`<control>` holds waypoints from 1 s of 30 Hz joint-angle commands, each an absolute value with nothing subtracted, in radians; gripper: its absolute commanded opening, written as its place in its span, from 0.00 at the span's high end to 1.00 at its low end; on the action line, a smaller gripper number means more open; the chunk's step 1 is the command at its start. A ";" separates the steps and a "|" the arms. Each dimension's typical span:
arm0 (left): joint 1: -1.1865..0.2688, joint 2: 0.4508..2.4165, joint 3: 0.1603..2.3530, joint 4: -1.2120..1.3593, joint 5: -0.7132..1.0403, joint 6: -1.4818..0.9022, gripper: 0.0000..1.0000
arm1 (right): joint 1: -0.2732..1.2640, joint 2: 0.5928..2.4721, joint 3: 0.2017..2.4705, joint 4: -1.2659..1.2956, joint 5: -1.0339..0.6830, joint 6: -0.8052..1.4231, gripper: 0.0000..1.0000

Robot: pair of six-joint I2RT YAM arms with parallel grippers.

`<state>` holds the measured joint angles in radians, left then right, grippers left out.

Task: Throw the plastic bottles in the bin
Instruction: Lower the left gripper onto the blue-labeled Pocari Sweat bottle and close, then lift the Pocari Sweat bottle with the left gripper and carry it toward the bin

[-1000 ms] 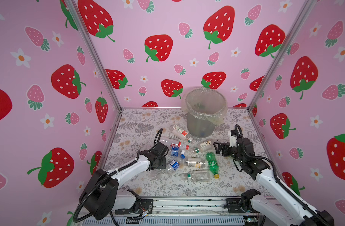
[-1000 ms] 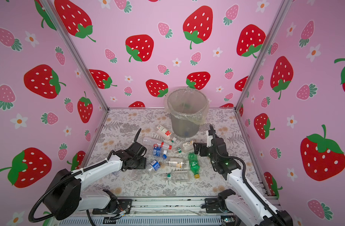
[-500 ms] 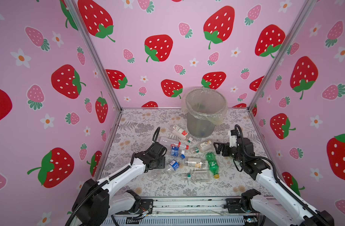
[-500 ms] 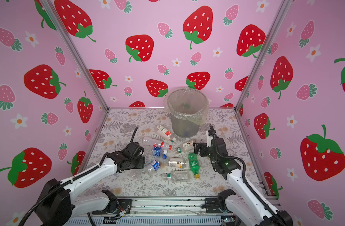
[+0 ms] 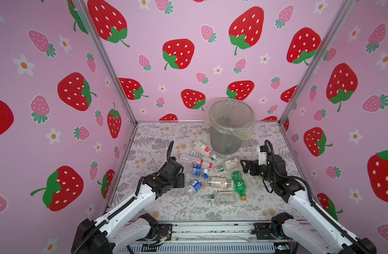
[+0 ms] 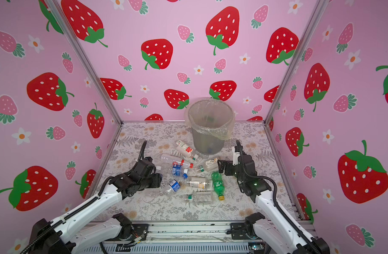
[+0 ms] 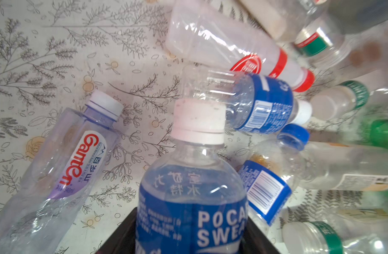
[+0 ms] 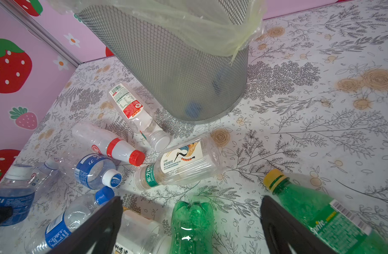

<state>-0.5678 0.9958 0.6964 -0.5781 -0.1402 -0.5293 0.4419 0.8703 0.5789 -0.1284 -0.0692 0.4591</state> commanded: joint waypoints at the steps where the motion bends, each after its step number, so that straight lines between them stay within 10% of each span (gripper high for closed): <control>1: -0.570 0.929 0.702 -0.508 -0.140 -0.543 0.35 | 0.436 0.855 0.592 -0.137 -0.051 0.453 0.01; 30: -0.571 0.961 0.850 -0.126 -0.015 -0.478 0.32 | 0.436 0.845 0.514 -0.150 -0.035 0.453 0.01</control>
